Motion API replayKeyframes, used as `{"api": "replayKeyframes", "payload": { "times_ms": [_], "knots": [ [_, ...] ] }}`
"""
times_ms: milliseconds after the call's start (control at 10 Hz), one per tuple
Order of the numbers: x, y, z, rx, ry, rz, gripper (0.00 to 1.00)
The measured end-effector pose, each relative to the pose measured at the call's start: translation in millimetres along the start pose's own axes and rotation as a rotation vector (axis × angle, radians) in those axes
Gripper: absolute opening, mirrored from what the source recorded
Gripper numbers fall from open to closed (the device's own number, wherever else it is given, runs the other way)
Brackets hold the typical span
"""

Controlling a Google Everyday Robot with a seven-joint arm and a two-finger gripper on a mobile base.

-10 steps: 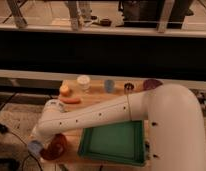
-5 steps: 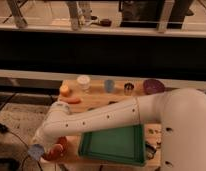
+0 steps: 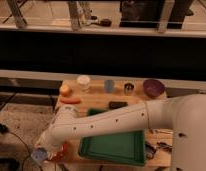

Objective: Wipe red bowl with eraser

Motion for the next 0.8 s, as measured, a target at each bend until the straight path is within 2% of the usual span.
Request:
{"api": "replayKeyframes", "payload": {
  "times_ms": [200,400,800],
  "knots": [
    [3,7,-4,-0.005,0.016,0.023,0.05],
    [15,11,-7,-0.011,0.045,0.033,0.05],
    [40,11,-3,-0.009,0.074,0.04,0.05]
  ]
}}
